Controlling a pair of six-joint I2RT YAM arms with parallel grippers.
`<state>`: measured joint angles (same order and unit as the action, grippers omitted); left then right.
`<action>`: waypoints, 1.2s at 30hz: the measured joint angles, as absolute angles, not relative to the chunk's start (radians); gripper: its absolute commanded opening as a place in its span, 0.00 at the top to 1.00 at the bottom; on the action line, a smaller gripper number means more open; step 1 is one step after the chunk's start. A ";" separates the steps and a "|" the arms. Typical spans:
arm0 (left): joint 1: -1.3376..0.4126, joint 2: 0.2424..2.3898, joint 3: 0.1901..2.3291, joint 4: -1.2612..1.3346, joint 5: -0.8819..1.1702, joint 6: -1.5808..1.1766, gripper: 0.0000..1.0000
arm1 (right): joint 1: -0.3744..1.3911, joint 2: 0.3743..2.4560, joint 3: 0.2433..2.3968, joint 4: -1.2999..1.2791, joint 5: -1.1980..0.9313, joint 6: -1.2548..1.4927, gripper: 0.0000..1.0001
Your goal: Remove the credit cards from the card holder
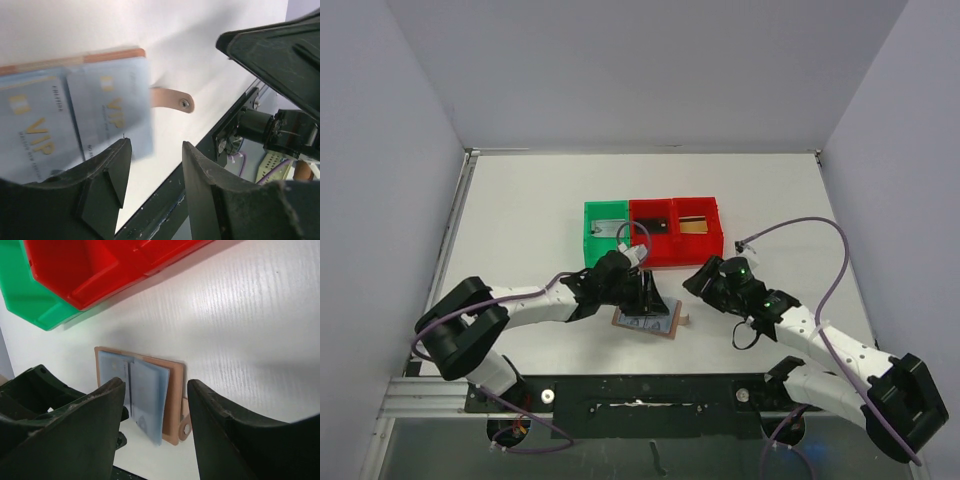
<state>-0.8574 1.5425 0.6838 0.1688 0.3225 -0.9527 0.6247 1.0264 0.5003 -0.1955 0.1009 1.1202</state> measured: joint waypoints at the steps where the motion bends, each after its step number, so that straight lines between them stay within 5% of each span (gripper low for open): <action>1: -0.873 1.545 0.694 0.168 0.315 -0.950 0.56 | 0.620 1.003 0.485 -0.205 0.103 1.126 0.47; 16: -0.797 1.351 0.593 0.100 0.142 -0.977 0.56 | 0.662 1.104 0.450 -0.052 -0.031 1.113 0.76; 36: -0.796 1.492 0.619 0.154 0.274 -0.963 0.55 | 0.728 1.355 0.491 -0.016 -0.054 1.151 0.84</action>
<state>-0.7956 1.4918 0.6189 0.1535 0.2745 -0.9627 0.7284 1.3552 0.4911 -0.0162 -0.0540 1.1515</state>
